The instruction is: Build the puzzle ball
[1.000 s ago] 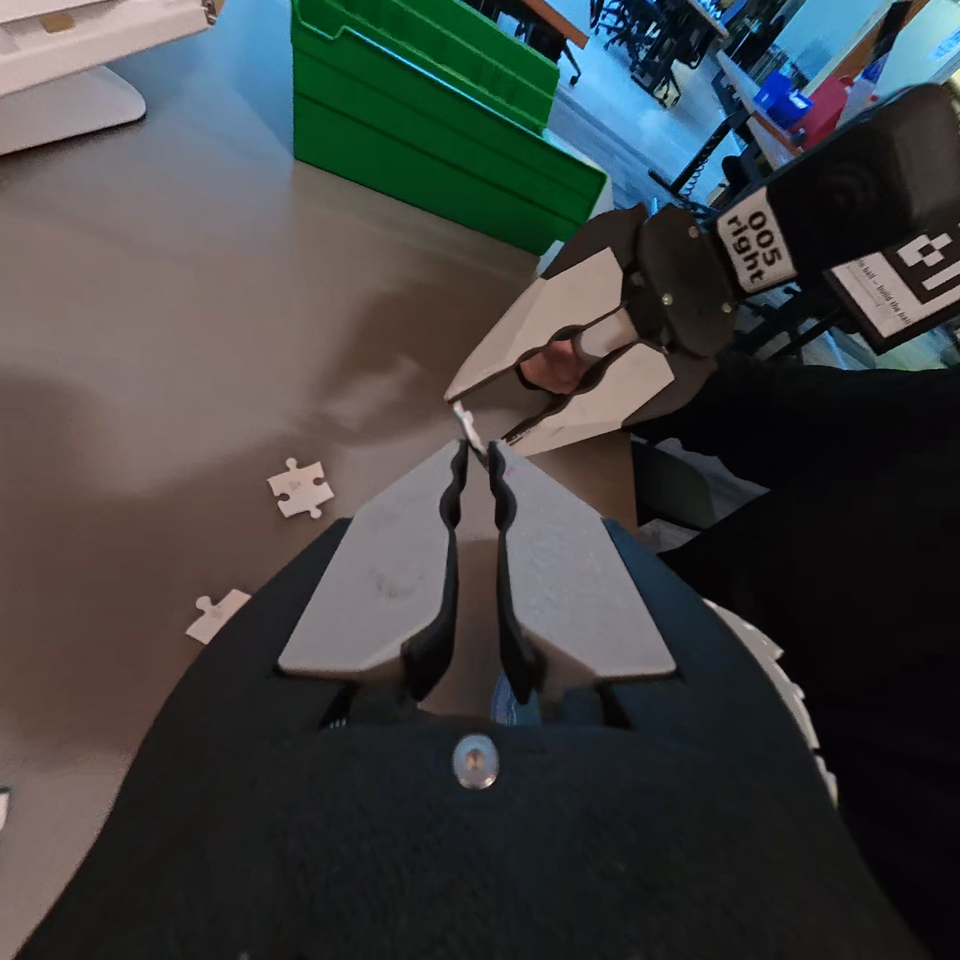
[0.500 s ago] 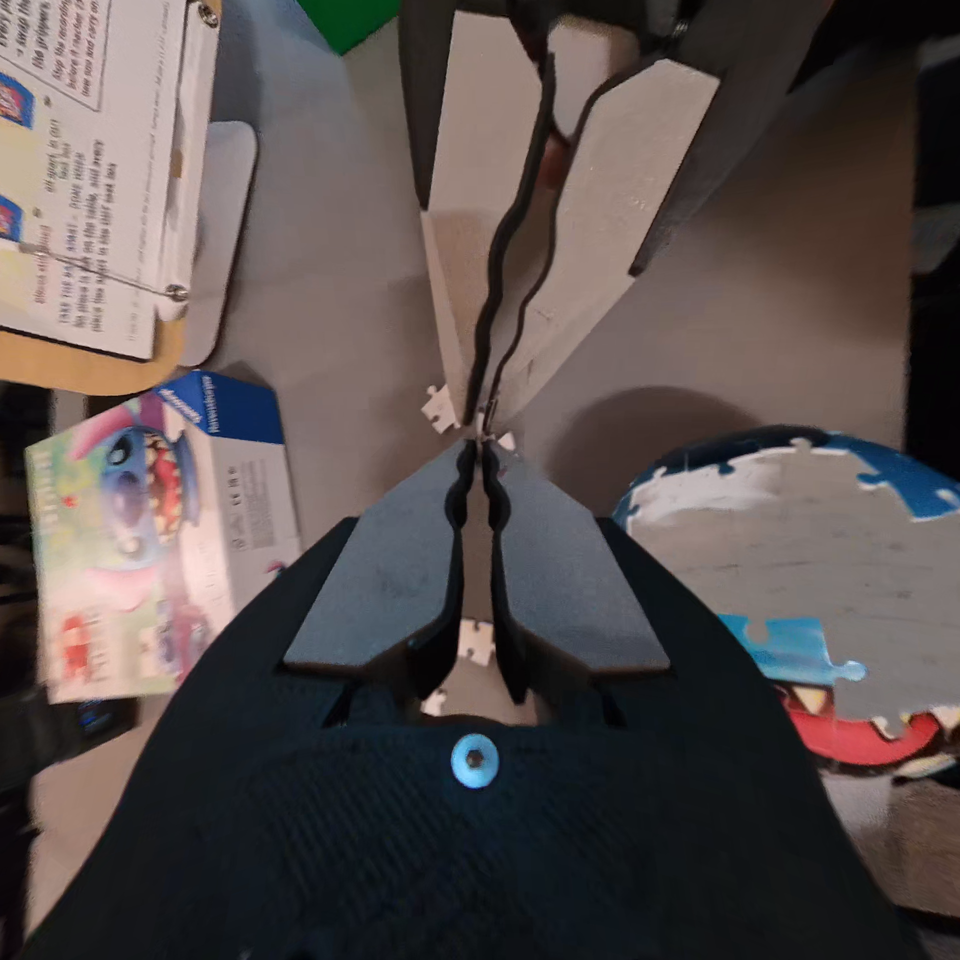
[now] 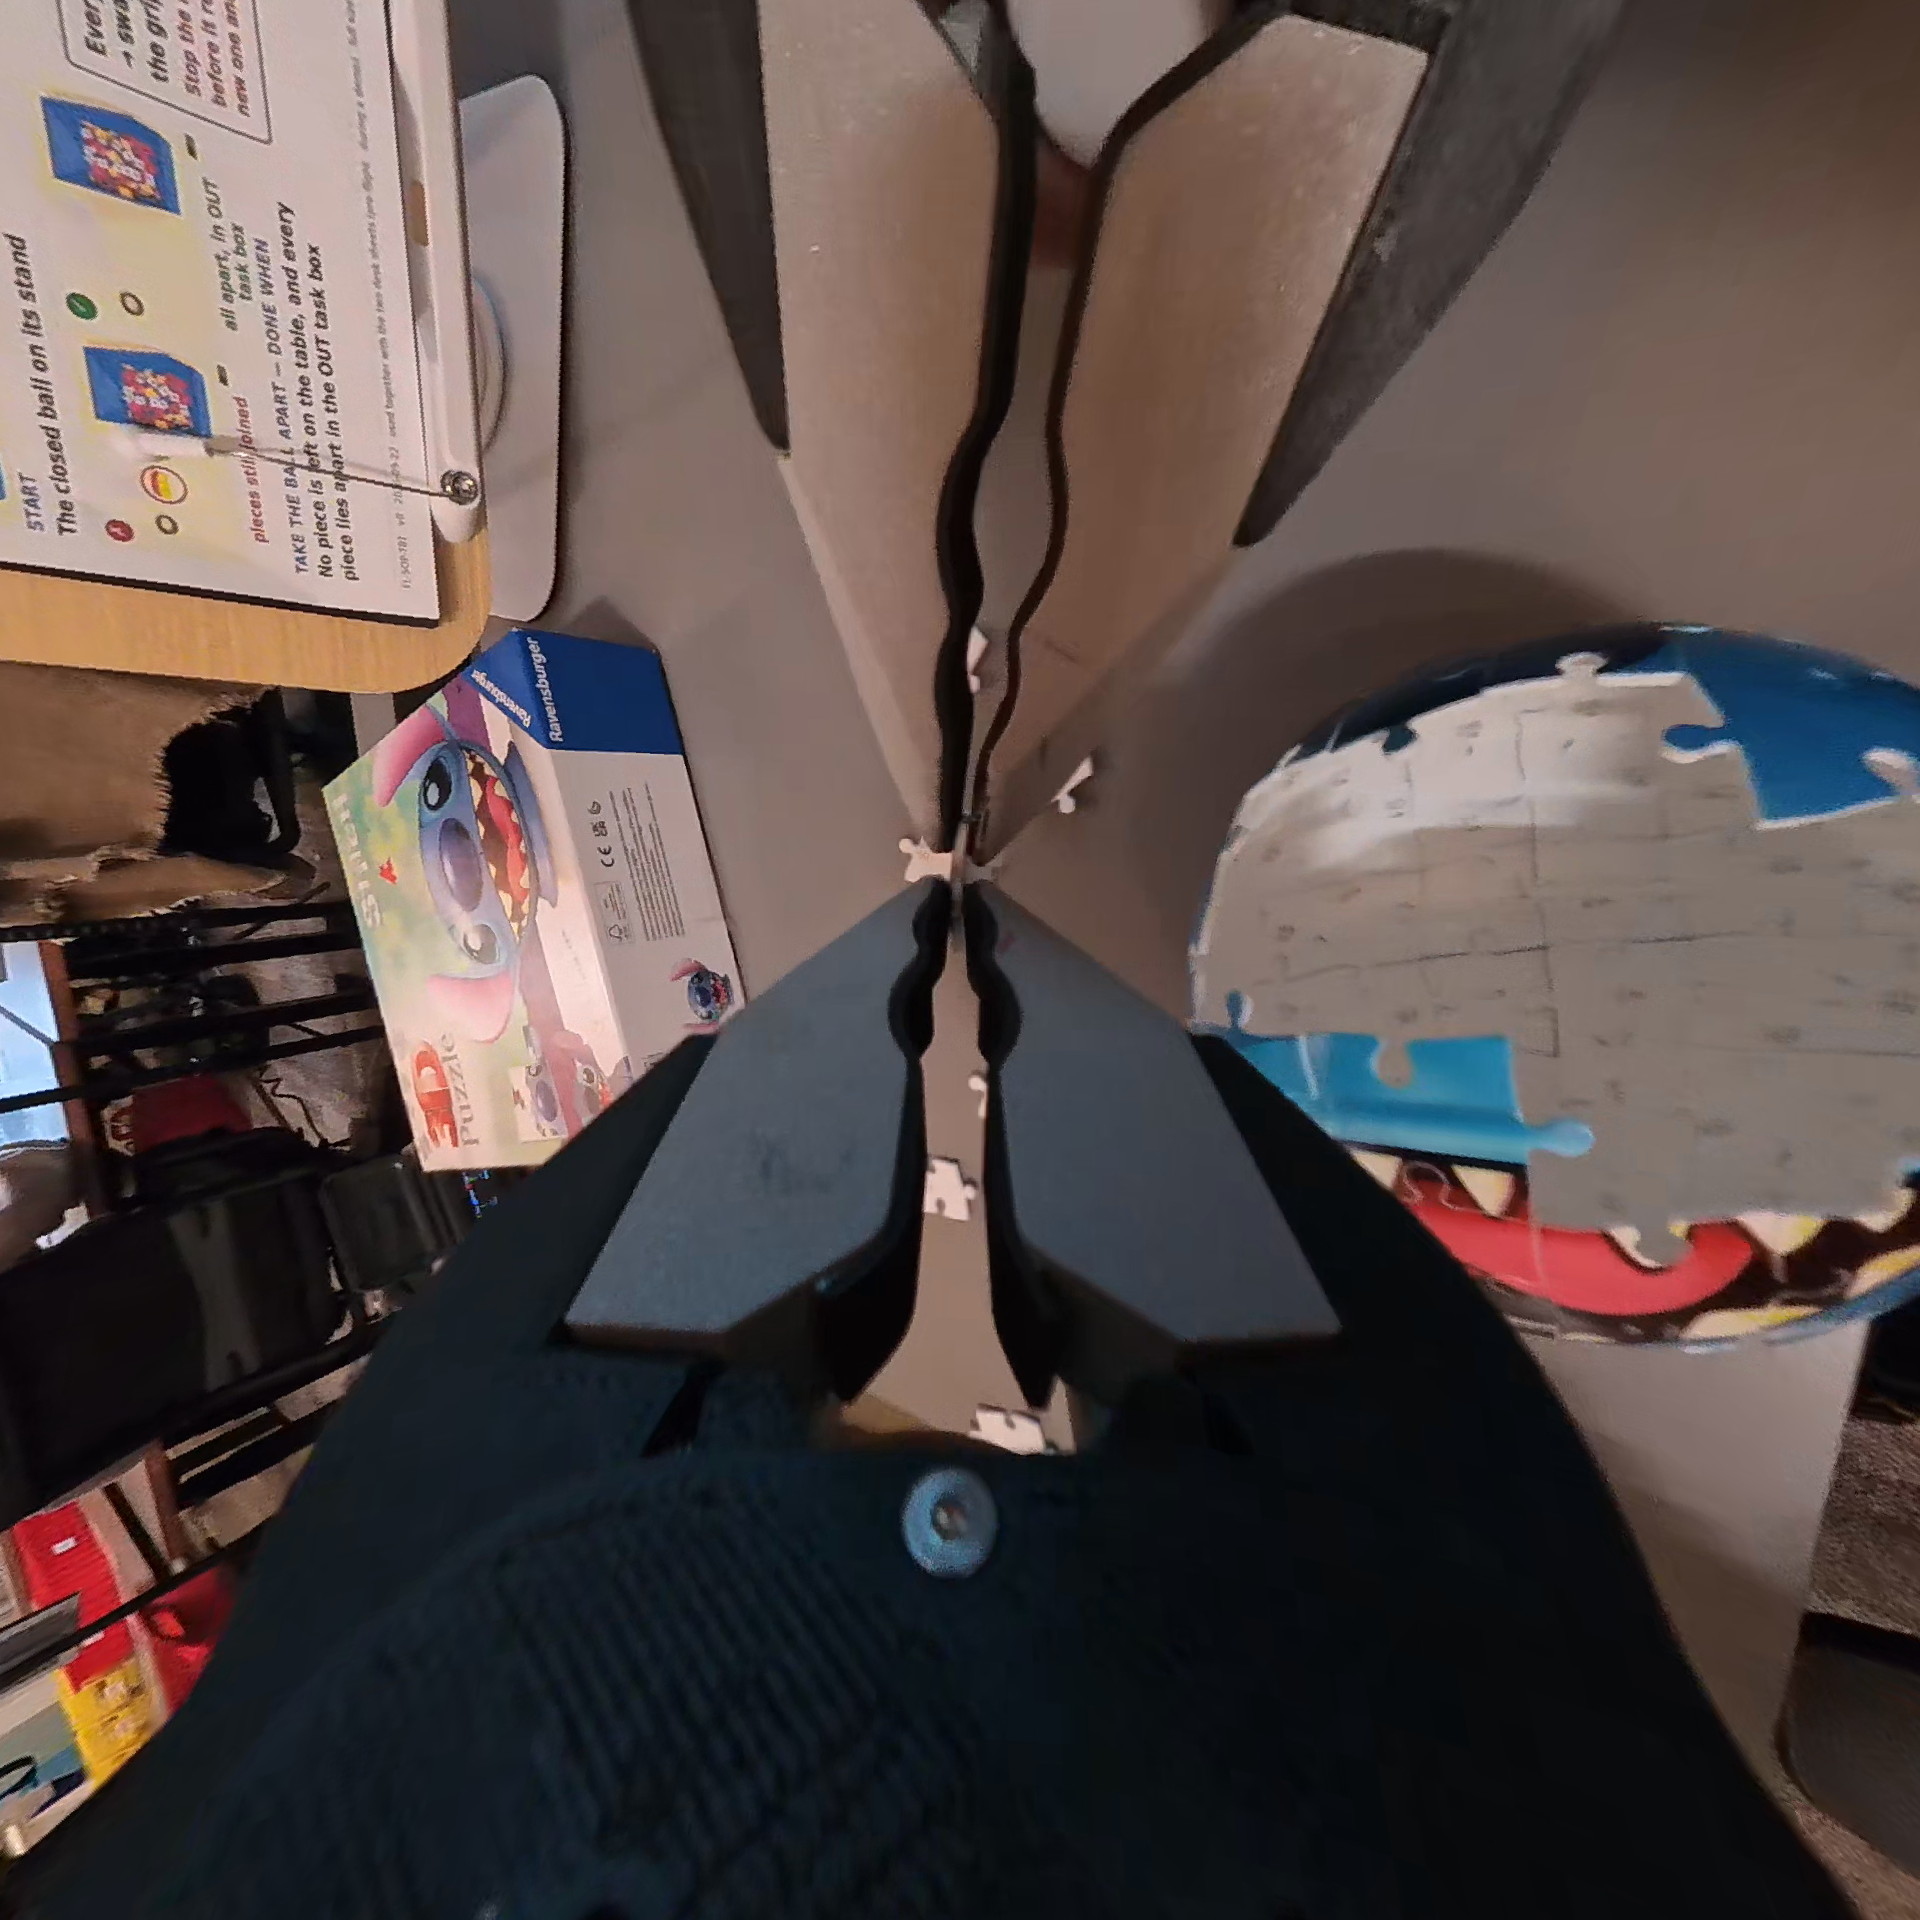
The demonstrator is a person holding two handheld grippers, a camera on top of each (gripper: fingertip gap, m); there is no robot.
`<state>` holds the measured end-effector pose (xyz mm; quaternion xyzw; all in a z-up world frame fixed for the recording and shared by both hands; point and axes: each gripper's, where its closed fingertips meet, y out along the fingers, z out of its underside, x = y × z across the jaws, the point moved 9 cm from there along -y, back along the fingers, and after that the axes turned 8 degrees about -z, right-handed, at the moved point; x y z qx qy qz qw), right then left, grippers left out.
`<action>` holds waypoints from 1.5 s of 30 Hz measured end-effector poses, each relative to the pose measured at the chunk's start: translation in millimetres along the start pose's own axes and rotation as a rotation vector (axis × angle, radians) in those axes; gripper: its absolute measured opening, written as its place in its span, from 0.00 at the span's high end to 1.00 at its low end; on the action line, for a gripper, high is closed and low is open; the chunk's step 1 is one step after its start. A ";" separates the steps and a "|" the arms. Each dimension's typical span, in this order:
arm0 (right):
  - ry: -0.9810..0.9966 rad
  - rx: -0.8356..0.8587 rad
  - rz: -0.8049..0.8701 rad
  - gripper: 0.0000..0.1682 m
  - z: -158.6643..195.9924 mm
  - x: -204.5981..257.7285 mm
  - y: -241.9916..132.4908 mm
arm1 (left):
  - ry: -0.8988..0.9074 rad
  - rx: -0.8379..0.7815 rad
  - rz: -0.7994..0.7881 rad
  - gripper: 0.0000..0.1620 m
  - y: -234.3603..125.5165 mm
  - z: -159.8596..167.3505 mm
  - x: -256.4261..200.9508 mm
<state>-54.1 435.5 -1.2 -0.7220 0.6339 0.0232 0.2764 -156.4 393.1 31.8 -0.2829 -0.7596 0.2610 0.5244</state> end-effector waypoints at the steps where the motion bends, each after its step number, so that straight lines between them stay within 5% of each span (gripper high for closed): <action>1: -0.016 -0.008 0.011 1.00 -0.7 1.5 -0.4 | -0.020 -0.007 0.002 1.00 -2.2 0.1 0.6; 5: -0.070 -0.140 0.003 1.00 0.4 9.6 -7.5 | -0.135 -0.071 0.025 0.87 -20.2 8.9 8.1; 11: -0.045 -0.329 -0.090 1.00 5.4 11.7 -17.8 | -0.337 -0.132 0.048 0.99 -40.9 49.9 19.7; 18: 0.023 -0.351 -0.160 1.00 15.7 16.4 -3.2 | -0.483 -0.210 0.147 1.00 -29.9 68.5 4.5; 45: -0.167 -0.381 -0.160 1.00 25.0 27.3 7.0 | -0.526 -0.382 0.255 1.00 0.1 79.0 0.3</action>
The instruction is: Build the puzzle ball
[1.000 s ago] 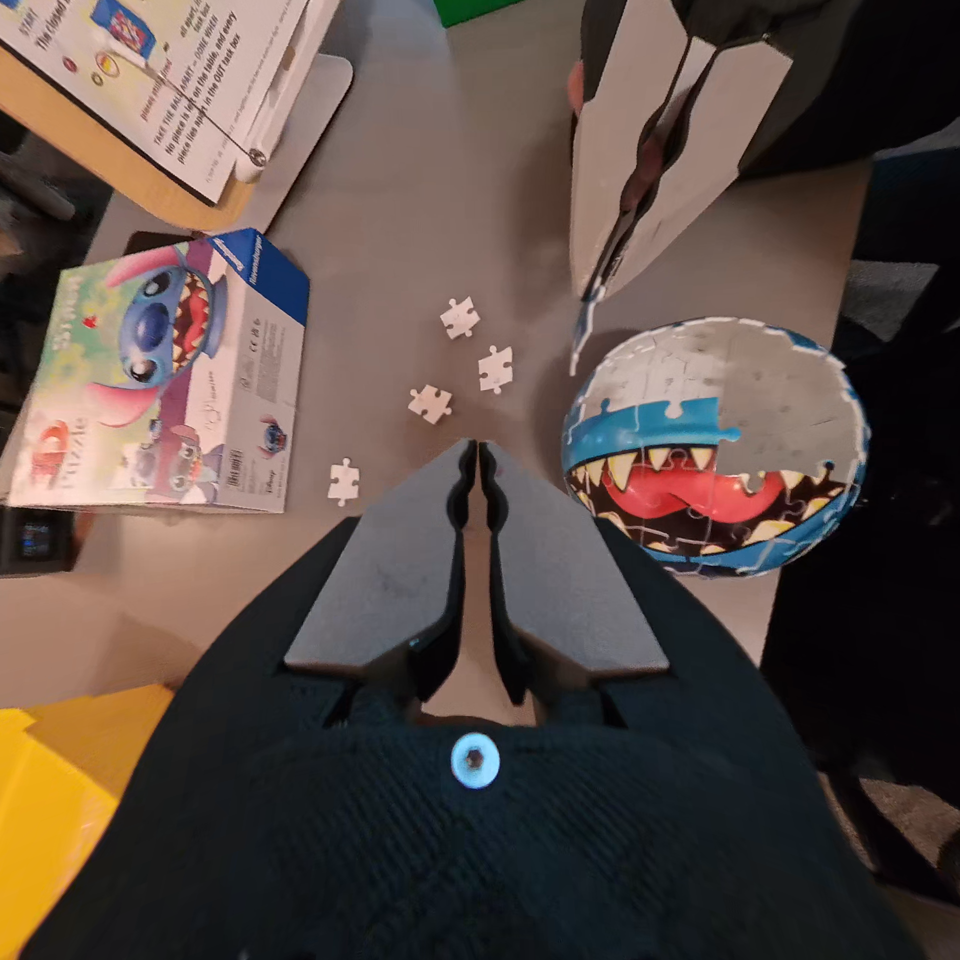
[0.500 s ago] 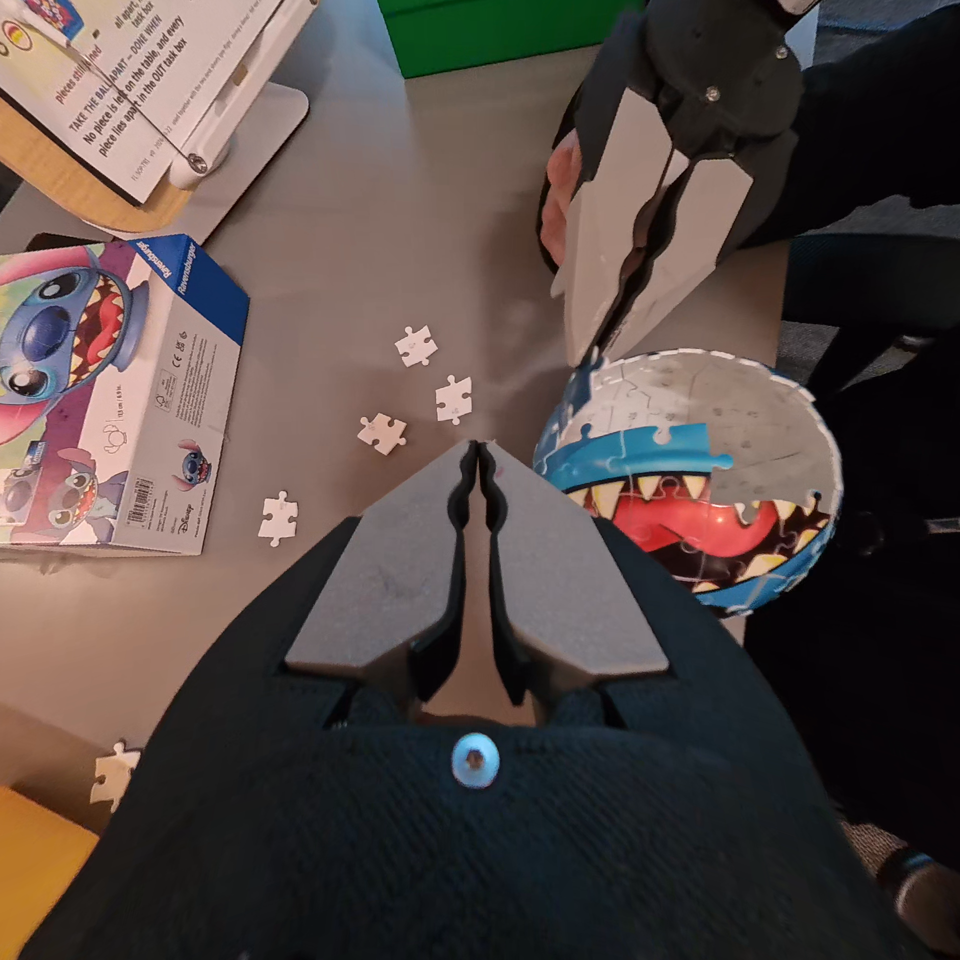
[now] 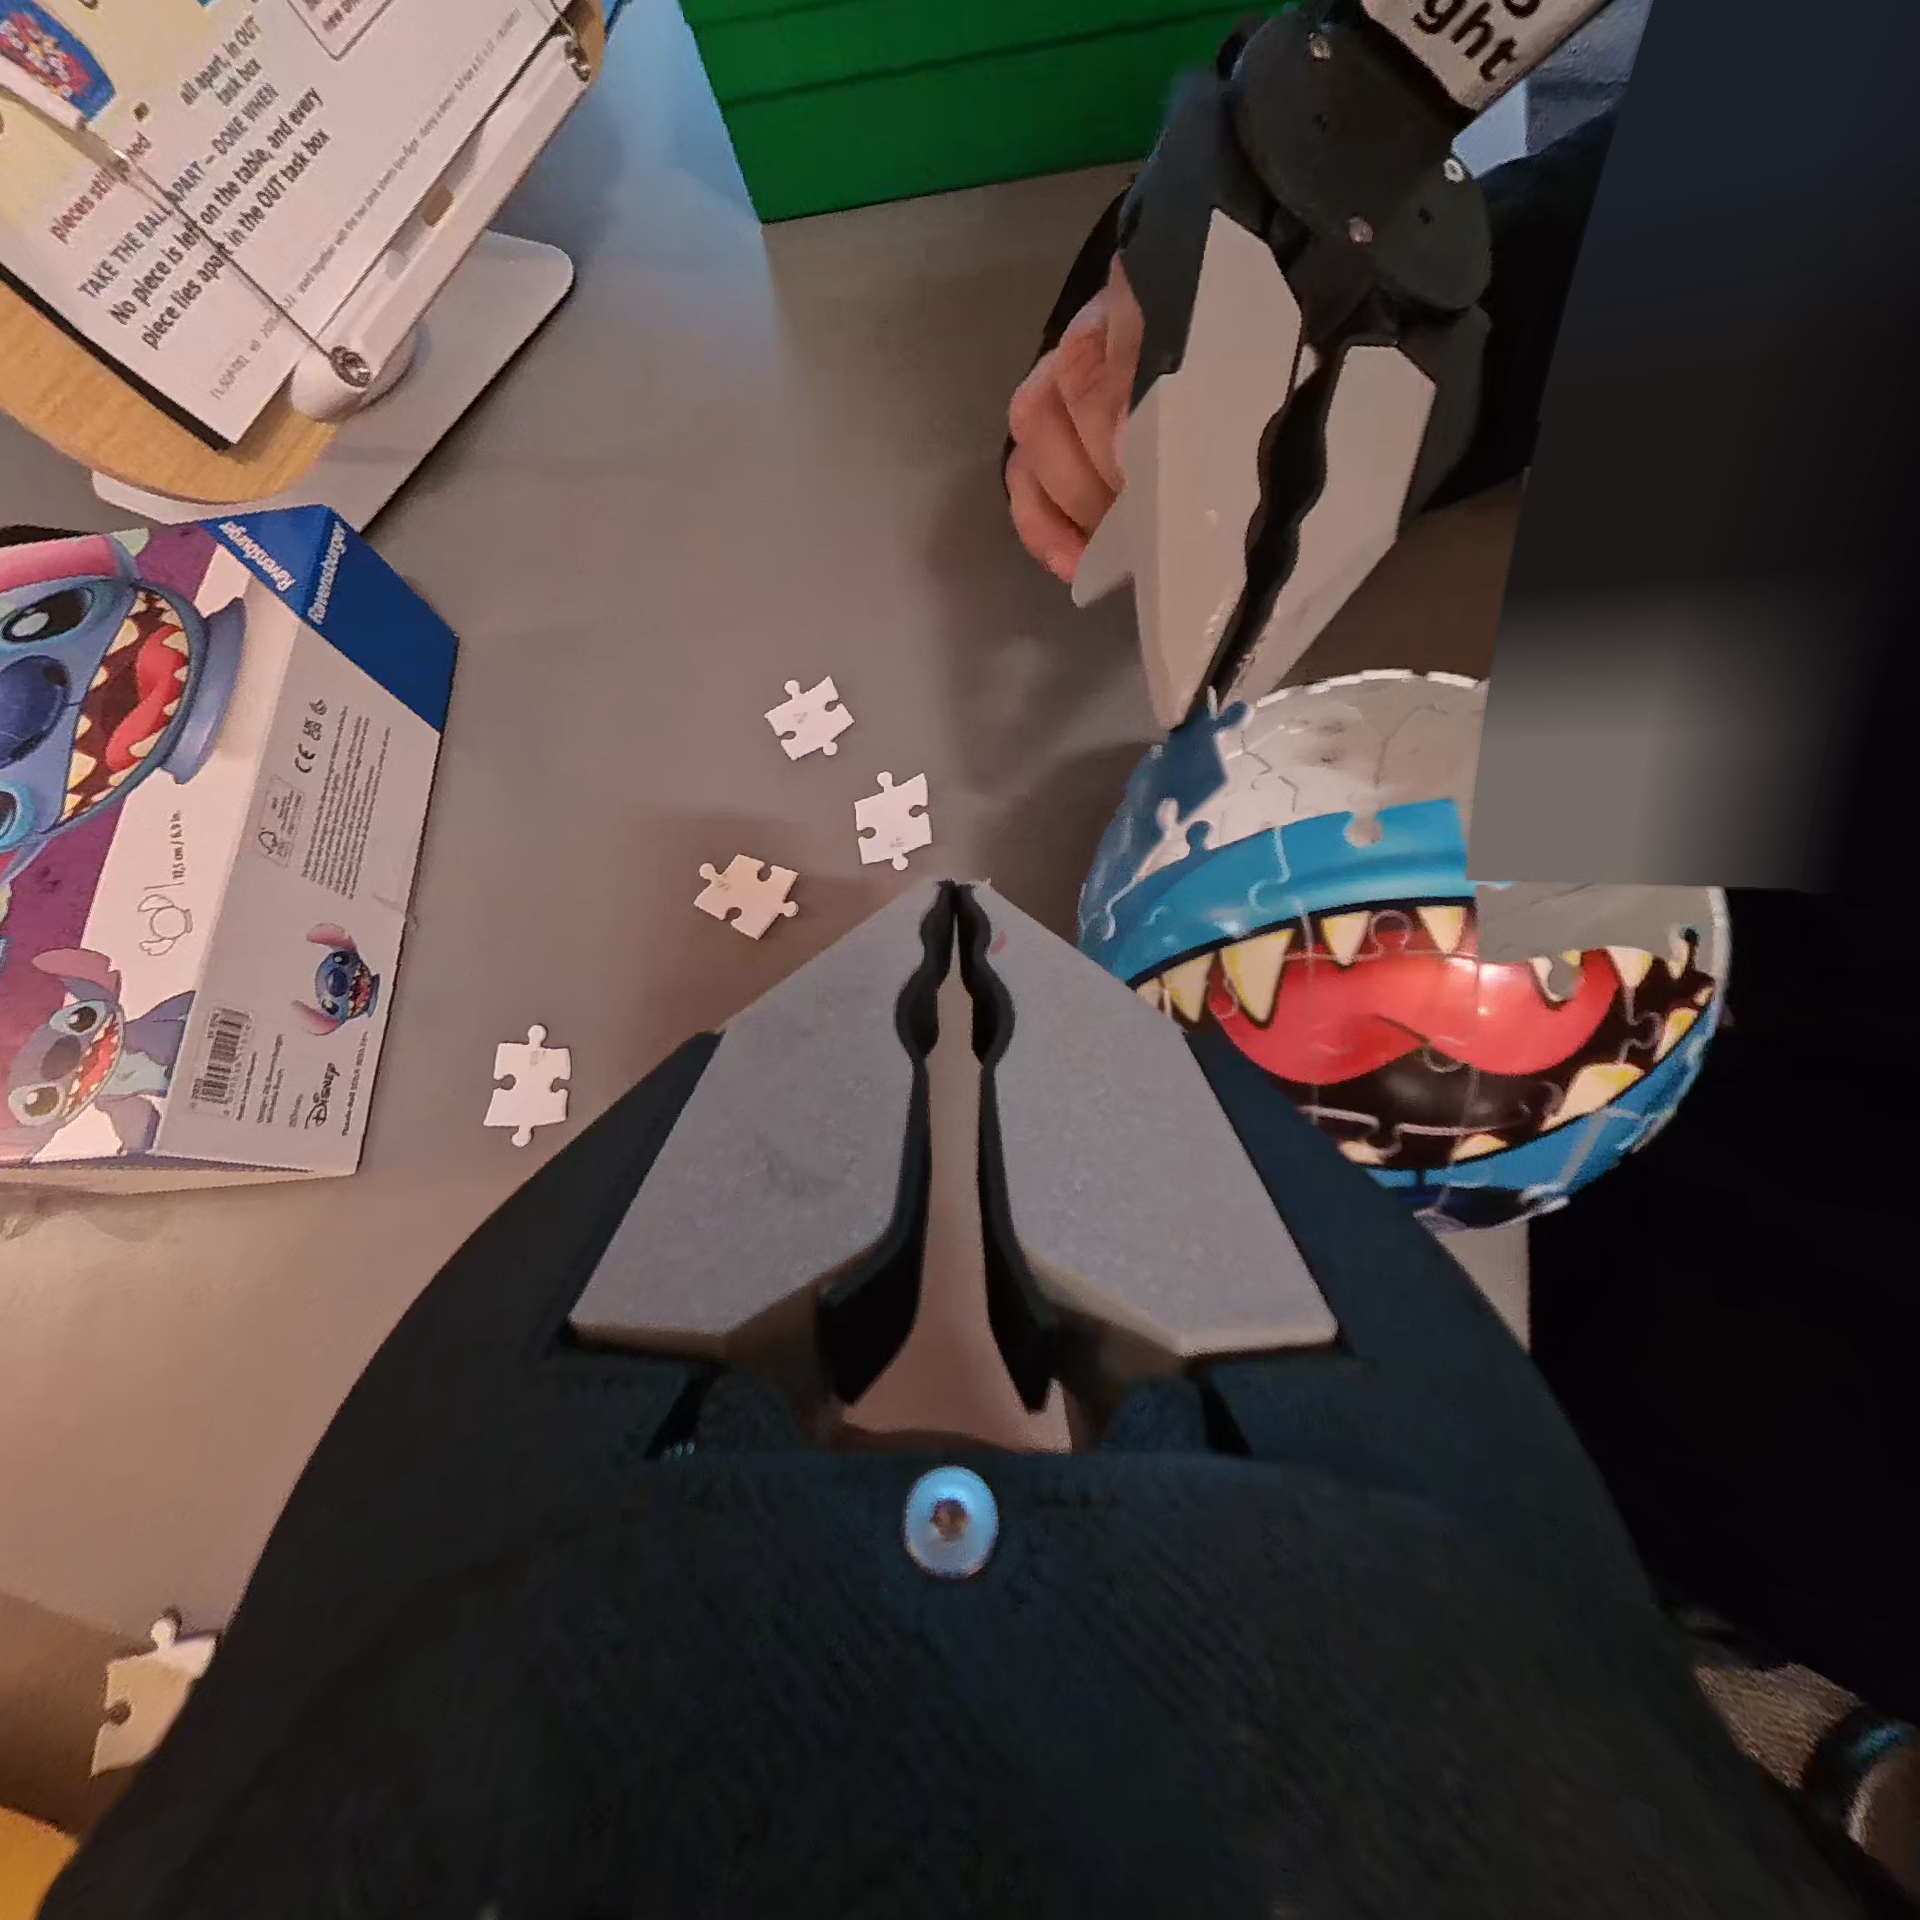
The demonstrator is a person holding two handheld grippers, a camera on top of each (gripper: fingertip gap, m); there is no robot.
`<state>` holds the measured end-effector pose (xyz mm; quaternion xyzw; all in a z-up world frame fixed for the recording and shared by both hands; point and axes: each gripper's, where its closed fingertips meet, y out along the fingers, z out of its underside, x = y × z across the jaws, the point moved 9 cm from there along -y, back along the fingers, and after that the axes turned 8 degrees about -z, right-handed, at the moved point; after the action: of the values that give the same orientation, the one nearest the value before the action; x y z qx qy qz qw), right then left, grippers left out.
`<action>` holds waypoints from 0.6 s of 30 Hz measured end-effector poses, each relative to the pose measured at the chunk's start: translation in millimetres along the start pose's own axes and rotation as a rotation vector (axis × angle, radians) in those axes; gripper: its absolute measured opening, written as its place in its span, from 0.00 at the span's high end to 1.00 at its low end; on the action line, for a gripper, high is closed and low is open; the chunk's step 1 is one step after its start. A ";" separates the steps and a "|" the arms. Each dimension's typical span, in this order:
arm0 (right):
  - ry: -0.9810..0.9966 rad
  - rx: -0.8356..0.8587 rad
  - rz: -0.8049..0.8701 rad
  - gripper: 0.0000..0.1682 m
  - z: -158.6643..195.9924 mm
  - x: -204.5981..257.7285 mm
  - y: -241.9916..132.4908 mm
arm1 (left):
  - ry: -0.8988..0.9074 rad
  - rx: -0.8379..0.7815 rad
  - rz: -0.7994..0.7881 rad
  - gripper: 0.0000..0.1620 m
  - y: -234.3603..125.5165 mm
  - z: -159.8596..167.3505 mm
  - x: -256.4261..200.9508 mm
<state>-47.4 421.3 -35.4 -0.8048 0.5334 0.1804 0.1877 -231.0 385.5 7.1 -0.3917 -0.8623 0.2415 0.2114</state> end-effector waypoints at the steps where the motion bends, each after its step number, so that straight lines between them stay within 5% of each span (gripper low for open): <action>1: -0.021 0.004 -0.003 1.00 -0.2 0.7 -0.1 | 0.008 -0.002 0.008 1.00 1.3 0.8 1.1; 18: -0.239 0.083 -0.041 1.00 -5.4 8.5 0.9 | 0.078 -0.092 0.263 1.00 22.6 -5.1 0.8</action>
<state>-44.6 411.6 -35.0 -0.7799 0.4974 0.2489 0.2870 -215.7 400.4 -1.8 -0.5196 -0.8049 0.2120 0.1931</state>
